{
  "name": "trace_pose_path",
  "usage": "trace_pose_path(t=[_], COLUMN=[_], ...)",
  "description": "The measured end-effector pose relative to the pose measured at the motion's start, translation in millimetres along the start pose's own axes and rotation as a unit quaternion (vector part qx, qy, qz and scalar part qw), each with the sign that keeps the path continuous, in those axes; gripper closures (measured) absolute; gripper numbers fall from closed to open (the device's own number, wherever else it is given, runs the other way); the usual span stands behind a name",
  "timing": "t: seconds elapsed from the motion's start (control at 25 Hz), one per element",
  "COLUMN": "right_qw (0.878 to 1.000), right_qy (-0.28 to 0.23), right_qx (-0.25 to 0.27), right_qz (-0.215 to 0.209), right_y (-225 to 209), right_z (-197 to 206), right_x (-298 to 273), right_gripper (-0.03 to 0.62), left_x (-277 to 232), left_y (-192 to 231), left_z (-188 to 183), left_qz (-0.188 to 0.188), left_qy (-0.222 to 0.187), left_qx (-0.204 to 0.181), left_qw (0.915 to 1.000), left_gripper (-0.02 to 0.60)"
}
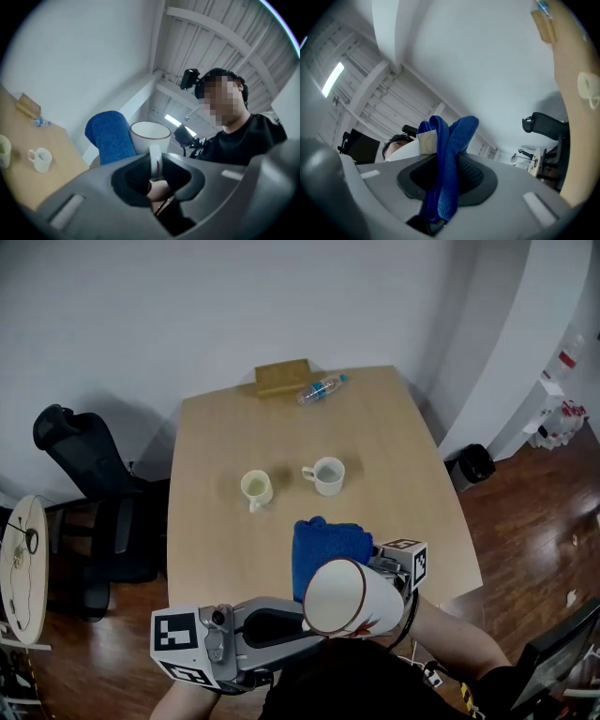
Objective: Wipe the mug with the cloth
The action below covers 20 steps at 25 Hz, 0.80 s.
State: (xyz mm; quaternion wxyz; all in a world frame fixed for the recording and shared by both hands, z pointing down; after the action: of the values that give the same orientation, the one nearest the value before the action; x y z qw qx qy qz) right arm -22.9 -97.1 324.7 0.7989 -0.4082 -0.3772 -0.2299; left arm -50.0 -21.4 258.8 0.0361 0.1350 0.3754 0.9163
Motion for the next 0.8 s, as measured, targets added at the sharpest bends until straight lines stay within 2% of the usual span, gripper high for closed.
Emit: trace_pose_path(t=[0.08, 0.12, 0.2, 0.28, 0.36, 0.44, 0.52, 0.56, 0.64, 0.72, 0.8], right_qw=[1.0, 0.999, 0.994, 0.982, 0.961, 0.927, 0.894, 0.883, 0.872, 0.863, 0.845], right_qy=[-0.027, -0.036, -0.056, -0.071, -0.051, 0.001, 0.038, 0.046, 0.049, 0.047, 0.045], right_qx=[-0.003, 0.008, 0.04, 0.079, 0.15, 0.245, 0.318, 0.339, 0.363, 0.38, 0.404], right_qz=[0.008, 0.026, 0.083, 0.157, 0.228, 0.282, 0.313, 0.32, 0.324, 0.33, 0.347], right_y=[-3.9, -6.9, -14.0, -17.1, -11.9, 0.7, 14.6, 20.0, 26.1, 27.1, 27.7], right_z=[1.4, -1.1, -15.5, -36.2, -52.5, -60.0, -59.0, -55.8, -47.1, -39.7, -36.3], right_x=[2.7, 5.9, 16.1, 30.5, 45.9, 54.8, 52.4, 48.4, 40.0, 33.4, 28.2], right_gripper=[0.485, 0.485, 0.485, 0.485, 0.485, 0.485, 0.485, 0.485, 0.485, 0.485, 0.485], left_x=[0.6, 1.2, 6.7, 18.8, 34.6, 49.2, 58.1, 60.0, 59.1, 53.6, 47.6], left_y=[2.5, 2.7, 3.3, 7.4, 16.6, 28.4, 38.6, 42.6, 48.5, 51.6, 52.6], left_z=[-2.9, -6.0, -16.2, -28.7, -39.2, -45.9, -48.1, -47.3, -43.1, -38.1, -34.4], left_qz=[-0.009, -0.016, -0.04, -0.089, -0.16, -0.225, -0.266, -0.28, -0.291, -0.278, -0.261], left_qy=[-0.027, -0.043, -0.079, -0.112, -0.134, -0.148, -0.162, -0.167, -0.18, -0.196, -0.215], left_qx=[-0.005, -0.007, -0.02, -0.051, -0.096, -0.127, -0.134, -0.134, -0.121, -0.094, -0.069], left_qw=[0.9996, 0.9989, 0.9959, 0.9884, 0.9732, 0.9547, 0.9407, 0.9357, 0.932, 0.9355, 0.9386], left_gripper=[0.515, 0.515, 0.515, 0.515, 0.515, 0.515, 0.515, 0.515, 0.515, 0.515, 0.515])
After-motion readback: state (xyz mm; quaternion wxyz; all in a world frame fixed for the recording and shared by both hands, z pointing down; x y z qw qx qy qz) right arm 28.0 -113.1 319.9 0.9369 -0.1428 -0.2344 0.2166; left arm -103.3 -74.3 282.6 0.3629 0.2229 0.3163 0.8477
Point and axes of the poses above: the fingertips, and each gripper's own axes: x backward along the fingers, y to its left, z out of its underside, the point moved 2 cm from there along x, backward along the fingers, and after that the axes turned 12 degrees about x, right-handed, at the moved point
